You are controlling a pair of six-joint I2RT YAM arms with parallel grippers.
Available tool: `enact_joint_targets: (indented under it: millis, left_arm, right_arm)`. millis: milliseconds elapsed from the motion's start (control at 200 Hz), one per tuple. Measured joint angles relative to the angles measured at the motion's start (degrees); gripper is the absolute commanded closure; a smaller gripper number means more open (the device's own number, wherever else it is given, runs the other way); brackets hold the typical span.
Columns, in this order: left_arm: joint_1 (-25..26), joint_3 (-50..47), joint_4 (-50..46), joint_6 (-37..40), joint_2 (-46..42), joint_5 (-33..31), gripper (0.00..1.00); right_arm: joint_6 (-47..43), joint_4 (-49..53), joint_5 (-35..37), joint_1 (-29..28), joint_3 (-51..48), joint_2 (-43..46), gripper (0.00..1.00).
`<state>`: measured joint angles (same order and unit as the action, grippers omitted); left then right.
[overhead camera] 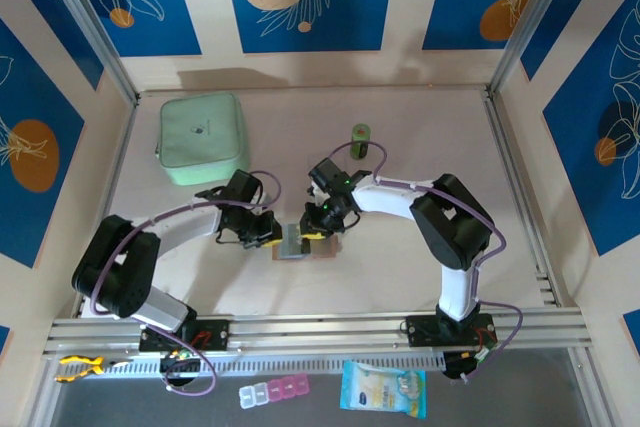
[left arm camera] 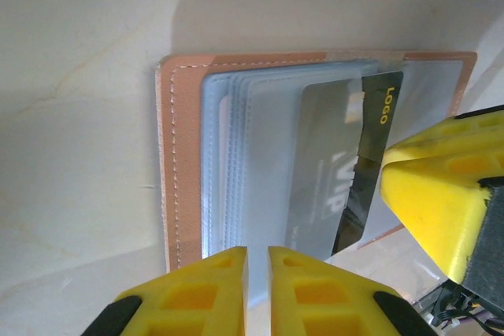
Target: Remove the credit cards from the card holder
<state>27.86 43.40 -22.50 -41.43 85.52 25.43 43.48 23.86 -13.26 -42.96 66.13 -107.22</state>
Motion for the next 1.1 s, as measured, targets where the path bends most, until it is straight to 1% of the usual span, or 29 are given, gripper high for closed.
enact_joint_targets:
  millis: [335,460,680,1100]
  left_arm:
    - [0.26,1.68,-1.31,-0.07,-1.09,-0.24,0.88]
    - [1.95,2.67,-0.74,-0.22,-0.59,-0.22,0.91]
    - [4.9,3.45,0.66,-0.61,3.48,-0.2,0.96]
    - [5.03,3.45,0.59,-0.44,4.42,-1.92,0.98]
  right_arm:
    - [0.28,-0.7,-0.24,0.59,-0.72,2.56,0.78]
    - [0.79,-1.73,-0.72,1.36,-2.45,2.56,0.78]
    - [1.81,-3.54,-2.32,2.51,-4.87,2.56,0.78]
    - [2.03,-5.44,-4.02,2.93,-4.87,2.54,0.78]
